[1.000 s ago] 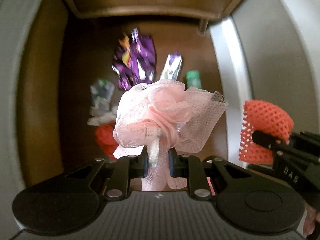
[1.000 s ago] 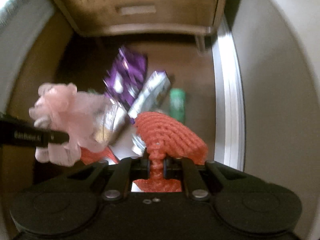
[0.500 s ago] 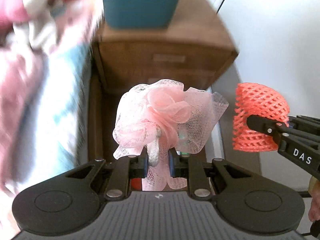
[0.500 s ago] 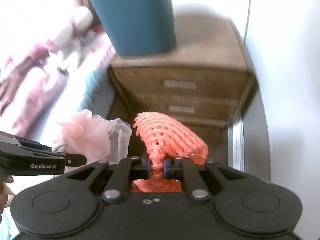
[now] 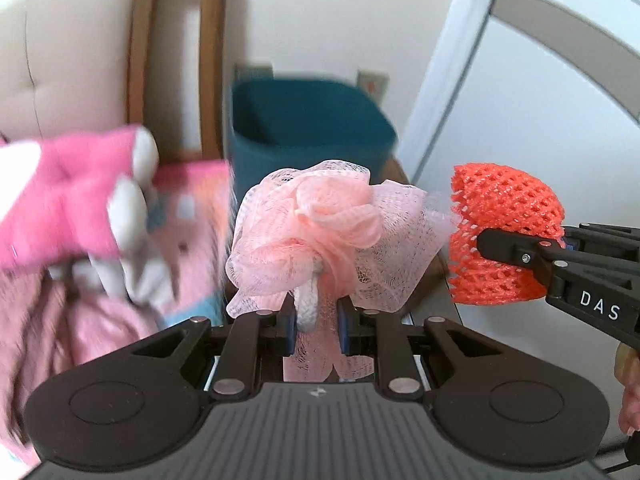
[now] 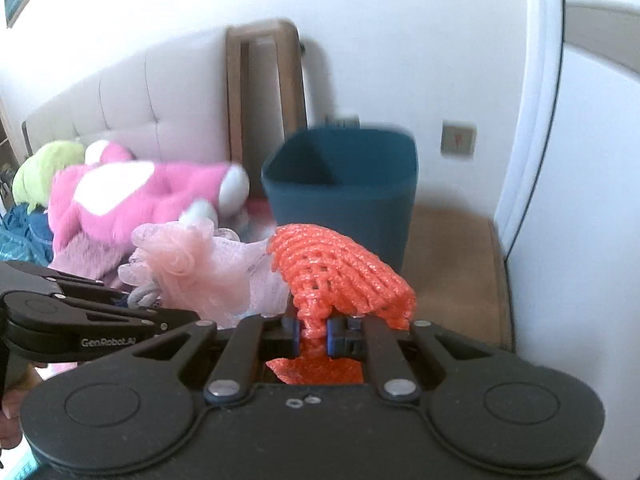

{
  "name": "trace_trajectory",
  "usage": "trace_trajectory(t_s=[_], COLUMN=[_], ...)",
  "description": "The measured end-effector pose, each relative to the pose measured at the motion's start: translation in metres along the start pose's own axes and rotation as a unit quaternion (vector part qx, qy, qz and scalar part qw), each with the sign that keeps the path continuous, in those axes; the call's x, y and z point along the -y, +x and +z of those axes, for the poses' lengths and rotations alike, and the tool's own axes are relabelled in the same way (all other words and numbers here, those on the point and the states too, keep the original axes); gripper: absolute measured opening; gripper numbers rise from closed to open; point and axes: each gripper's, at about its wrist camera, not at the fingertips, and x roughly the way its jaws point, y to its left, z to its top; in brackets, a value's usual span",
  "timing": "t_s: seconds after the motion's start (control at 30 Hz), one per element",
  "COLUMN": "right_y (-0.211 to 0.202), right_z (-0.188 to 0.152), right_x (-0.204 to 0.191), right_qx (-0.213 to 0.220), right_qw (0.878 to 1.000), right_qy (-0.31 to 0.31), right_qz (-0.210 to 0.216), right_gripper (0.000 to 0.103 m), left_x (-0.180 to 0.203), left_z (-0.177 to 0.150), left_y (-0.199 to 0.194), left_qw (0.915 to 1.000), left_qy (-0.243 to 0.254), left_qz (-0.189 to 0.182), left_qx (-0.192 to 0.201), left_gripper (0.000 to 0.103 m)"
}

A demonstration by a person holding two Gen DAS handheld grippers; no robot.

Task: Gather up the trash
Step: 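Lift the pouf and foam net with both grippers toward the teal wastebasket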

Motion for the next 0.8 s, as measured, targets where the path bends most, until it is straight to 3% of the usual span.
trace_trajectory(t_s=[0.17,0.43,0.63,0.8], right_y=[0.014,0.065,0.119,0.167], right_z=[0.056,0.120,0.144,0.145], right_x=[0.009,0.045,0.057,0.066], right_qx=[0.028,0.030,0.003,-0.041], right_qw=[1.000,0.999,0.999,0.996], right_qy=[-0.013,-0.008,-0.040,-0.066], right_qz=[-0.005,0.011,0.029,0.045], right_gripper=[0.011,0.011,0.012,0.012], left_x=[0.001,0.000,-0.010,-0.008], left_z=[0.066,0.147,0.192,0.202], left_y=[0.002,0.055,0.119,0.167], left_qw=[0.9994,0.9983,0.9963,0.9936], left_qy=[0.005,-0.006,-0.037,-0.038], left_qz=[0.020,0.048,0.078,0.096], left_qx=[0.028,0.031,0.002,-0.045], left_gripper=[0.019,0.019,0.019,0.019])
